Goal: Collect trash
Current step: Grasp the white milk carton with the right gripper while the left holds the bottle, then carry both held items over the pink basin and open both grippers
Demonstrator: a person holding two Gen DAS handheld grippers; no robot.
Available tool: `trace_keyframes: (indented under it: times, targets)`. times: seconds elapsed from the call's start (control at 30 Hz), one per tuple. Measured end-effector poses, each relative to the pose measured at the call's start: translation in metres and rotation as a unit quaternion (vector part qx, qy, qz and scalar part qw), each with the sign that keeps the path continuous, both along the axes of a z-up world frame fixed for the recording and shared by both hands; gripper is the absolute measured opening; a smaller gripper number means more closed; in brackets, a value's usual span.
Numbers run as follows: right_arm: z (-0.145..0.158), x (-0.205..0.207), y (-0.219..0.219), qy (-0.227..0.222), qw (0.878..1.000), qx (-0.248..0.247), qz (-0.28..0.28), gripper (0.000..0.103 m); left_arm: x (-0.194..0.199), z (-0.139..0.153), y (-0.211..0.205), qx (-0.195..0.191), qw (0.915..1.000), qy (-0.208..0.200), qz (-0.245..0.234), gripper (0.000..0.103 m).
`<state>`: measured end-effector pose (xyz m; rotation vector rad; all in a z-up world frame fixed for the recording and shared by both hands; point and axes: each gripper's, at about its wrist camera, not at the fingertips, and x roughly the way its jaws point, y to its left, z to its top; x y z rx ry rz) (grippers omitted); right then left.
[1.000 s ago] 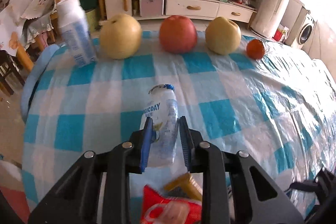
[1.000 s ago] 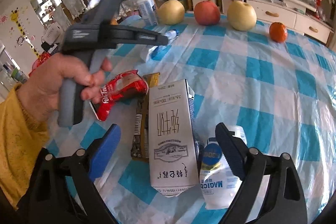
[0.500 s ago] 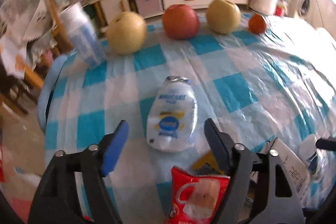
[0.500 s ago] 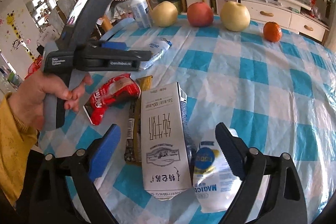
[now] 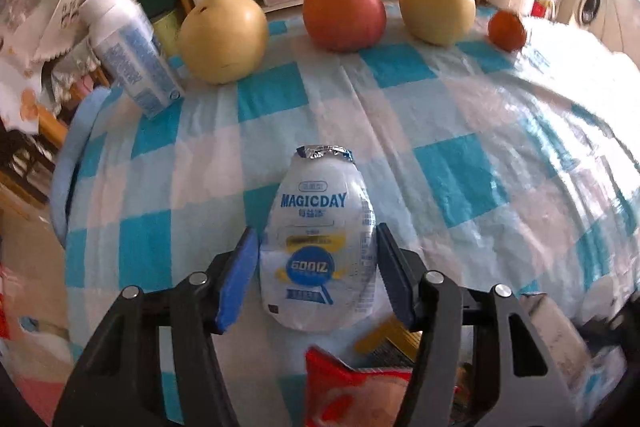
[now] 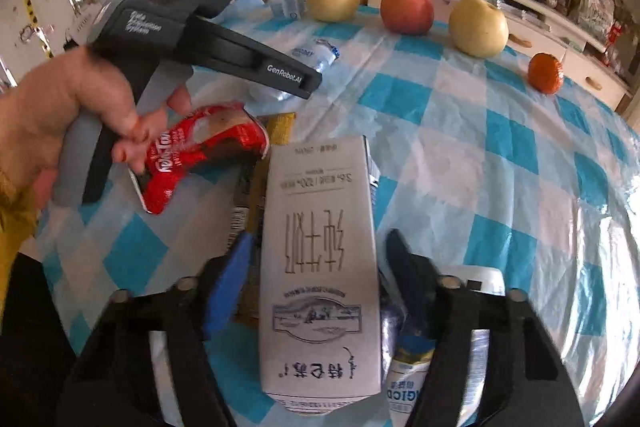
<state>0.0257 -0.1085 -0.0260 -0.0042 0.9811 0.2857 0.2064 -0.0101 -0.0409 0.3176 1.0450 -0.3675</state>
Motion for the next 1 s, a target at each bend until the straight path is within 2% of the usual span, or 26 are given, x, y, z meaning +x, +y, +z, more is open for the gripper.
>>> trace_keyframes:
  times: [0.27, 0.47, 0.7, 0.87, 1.0]
  targets:
    - [0.008, -0.001, -0.010, -0.015, 1.000, 0.006, -0.016, 0.055, -0.033, 0.034, 0.029, -0.068, 0.9965, -0.032, 0.036, 0.060]
    - [0.031, -0.011, -0.039, -0.041, 0.994, 0.090, -0.048, 0.055, -0.067, 0.057, 0.066, -0.098, 0.9907, -0.060, 0.073, 0.060]
    - [0.048, -0.023, -0.057, -0.059, 0.979, 0.185, -0.067, 0.055, -0.110, 0.075, 0.115, -0.118, 0.9821, -0.080, 0.123, 0.060]
    - [0.056, -0.031, -0.052, -0.062, 0.973, 0.210, -0.069, 0.055, -0.138, 0.096, 0.159, -0.147, 0.9723, -0.107, 0.147, 0.060]
    - [0.061, -0.034, -0.040, -0.064, 0.972, 0.217, -0.066, 0.055, -0.146, 0.107, 0.189, -0.150, 0.9660, -0.124, 0.170, 0.060]
